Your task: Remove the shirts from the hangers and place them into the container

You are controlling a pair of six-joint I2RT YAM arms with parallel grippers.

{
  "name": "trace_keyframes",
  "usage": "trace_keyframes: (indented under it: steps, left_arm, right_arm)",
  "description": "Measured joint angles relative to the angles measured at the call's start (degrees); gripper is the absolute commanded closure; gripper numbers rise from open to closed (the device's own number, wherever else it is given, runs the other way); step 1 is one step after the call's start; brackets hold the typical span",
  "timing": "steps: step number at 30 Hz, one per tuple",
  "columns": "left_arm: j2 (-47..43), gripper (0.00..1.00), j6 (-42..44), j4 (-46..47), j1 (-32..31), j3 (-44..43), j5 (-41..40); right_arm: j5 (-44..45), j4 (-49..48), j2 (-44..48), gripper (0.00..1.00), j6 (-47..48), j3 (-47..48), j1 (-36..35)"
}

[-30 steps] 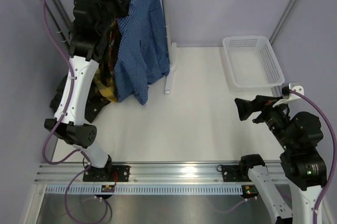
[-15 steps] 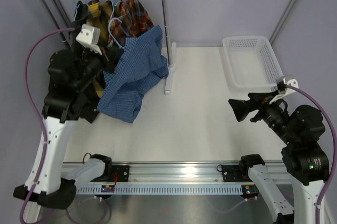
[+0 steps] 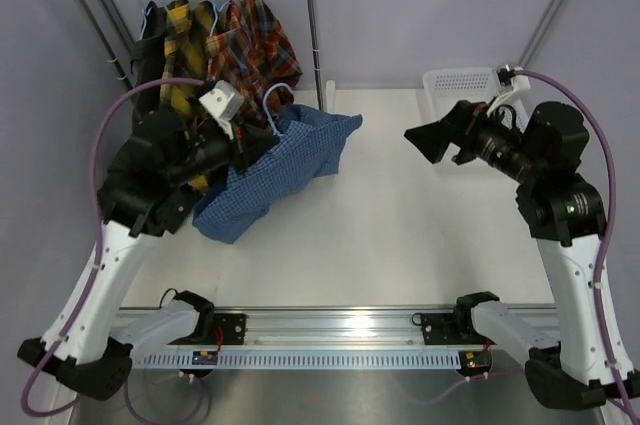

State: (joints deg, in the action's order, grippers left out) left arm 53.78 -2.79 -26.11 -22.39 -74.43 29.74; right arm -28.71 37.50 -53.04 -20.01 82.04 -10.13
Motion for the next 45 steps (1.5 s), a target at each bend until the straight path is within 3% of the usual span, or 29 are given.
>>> trace_keyframes:
  steps: [7, 10, 14, 24, 28, 31, 32, 35, 36, 45]
  left_arm:
    - [12.90, 1.00, 0.42, -0.74, -11.17, -8.15, -8.26]
    - [14.88, 1.00, 0.31, 0.37, -14.12, -9.57, -11.34]
    - [15.08, 1.00, -0.61, 1.97, -16.11, -9.53, -14.01]
    - [15.08, 1.00, -1.11, 5.66, -18.67, -8.76, -16.72]
    - [15.06, 1.00, -1.62, 6.62, -19.02, -8.13, -17.07]
    - [15.06, 1.00, -1.79, 7.34, -19.15, -7.63, -17.73]
    - [15.06, 1.00, -1.84, 7.56, -19.17, -7.52, -17.99]
    - [14.97, 1.00, -1.88, 7.89, -19.17, -7.06, -19.32]
    - [14.93, 1.00, -1.99, 8.00, -19.17, -6.71, -19.78]
    - [12.96, 1.00, -2.91, 10.40, -19.43, -3.61, -25.20]
  right_arm:
    - [5.05, -1.22, -12.22, 0.01, -3.74, 11.56, -11.67]
    - [7.76, -2.45, -14.69, 0.08, -6.67, 11.74, -16.11]
    - [11.82, -3.56, -17.79, 0.17, -10.60, 11.58, -19.71]
    - [17.38, -3.93, -24.04, 0.23, -15.93, 12.13, -25.49]
    - [18.73, -5.11, -24.83, 0.34, -17.14, 12.11, -26.23]
    - [19.71, -5.90, -24.83, 0.53, -17.53, 11.91, -26.27]
    - [20.11, -6.32, -24.83, 0.68, -17.73, 11.67, -26.27]
    - [20.68, -7.45, -24.70, 0.96, -18.12, 10.67, -26.32]
    - [20.94, -7.74, -24.59, 1.00, -18.16, 10.29, -26.38]
    - [30.01, -6.08, -20.76, 1.00, -16.70, 6.32, -26.71]
